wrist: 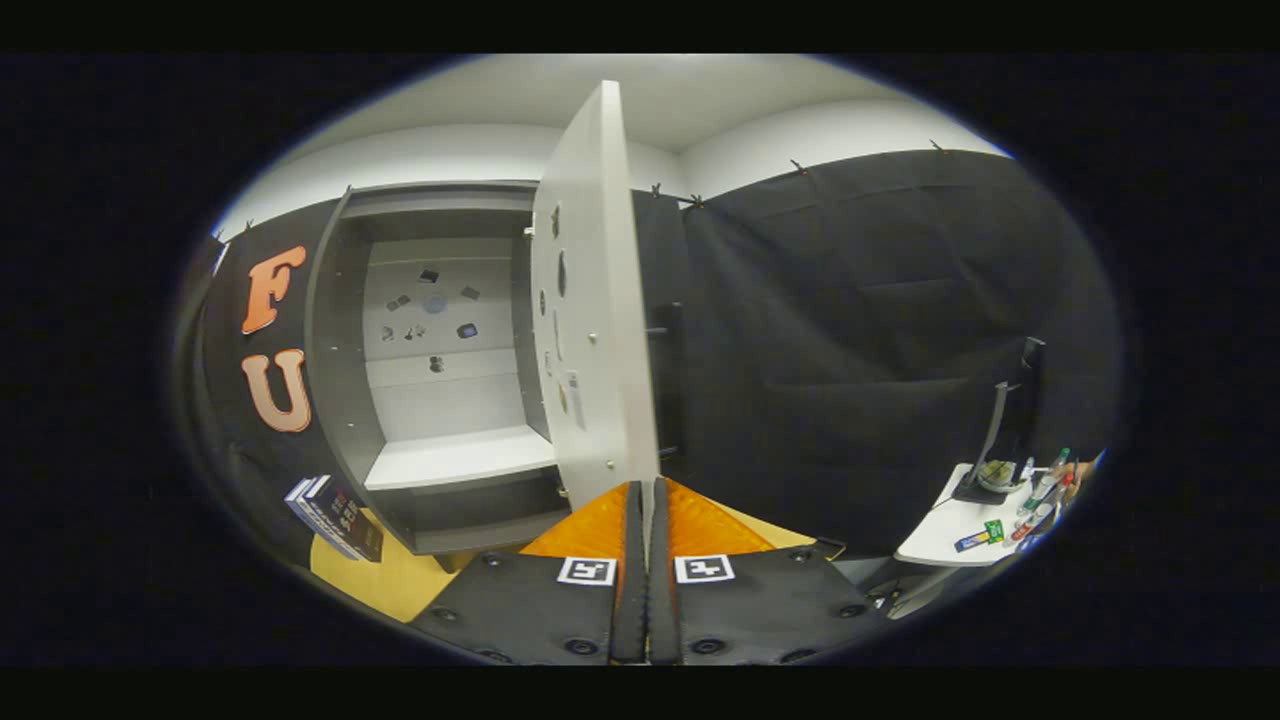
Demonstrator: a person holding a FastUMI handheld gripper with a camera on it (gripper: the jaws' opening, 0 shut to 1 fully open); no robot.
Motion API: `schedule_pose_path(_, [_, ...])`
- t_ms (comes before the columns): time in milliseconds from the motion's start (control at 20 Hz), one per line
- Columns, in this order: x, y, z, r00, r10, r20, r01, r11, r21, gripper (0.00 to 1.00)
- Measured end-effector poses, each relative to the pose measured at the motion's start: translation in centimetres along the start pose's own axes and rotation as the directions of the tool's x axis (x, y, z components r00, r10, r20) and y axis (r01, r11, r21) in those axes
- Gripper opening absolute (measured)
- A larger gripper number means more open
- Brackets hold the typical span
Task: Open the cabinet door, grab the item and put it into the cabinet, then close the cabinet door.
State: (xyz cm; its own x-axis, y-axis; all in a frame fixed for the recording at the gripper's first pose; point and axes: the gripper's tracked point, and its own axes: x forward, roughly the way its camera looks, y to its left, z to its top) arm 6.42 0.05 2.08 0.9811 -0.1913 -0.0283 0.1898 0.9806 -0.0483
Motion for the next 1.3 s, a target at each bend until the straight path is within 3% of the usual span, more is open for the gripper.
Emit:
schedule_pose_path(250, [0.5, 4.3, -3.1, 0.995, 0.087, -0.046, -0.087, 0.996, 0.001, 0.08])
schedule_pose_path(900, [3.9, 17.2, -17.2, 0.954, 0.239, -0.180, -0.250, 0.967, -0.044, 0.52])
schedule_pose_path(950, [4.3, 17.7, -18.6, 0.950, 0.242, -0.198, -0.257, 0.965, -0.052, 0.65])
schedule_pose_path(1100, [4.9, 18.8, -22.7, 0.938, 0.247, -0.244, -0.270, 0.961, -0.067, 0.72])
schedule_pose_path(1200, [5.2, 19.0, -25.9, 0.929, 0.239, -0.283, -0.271, 0.960, -0.078, 0.94])
schedule_pose_path(1300, [5.6, 18.8, -29.1, 0.915, 0.215, -0.340, -0.260, 0.961, -0.091, 0.96])
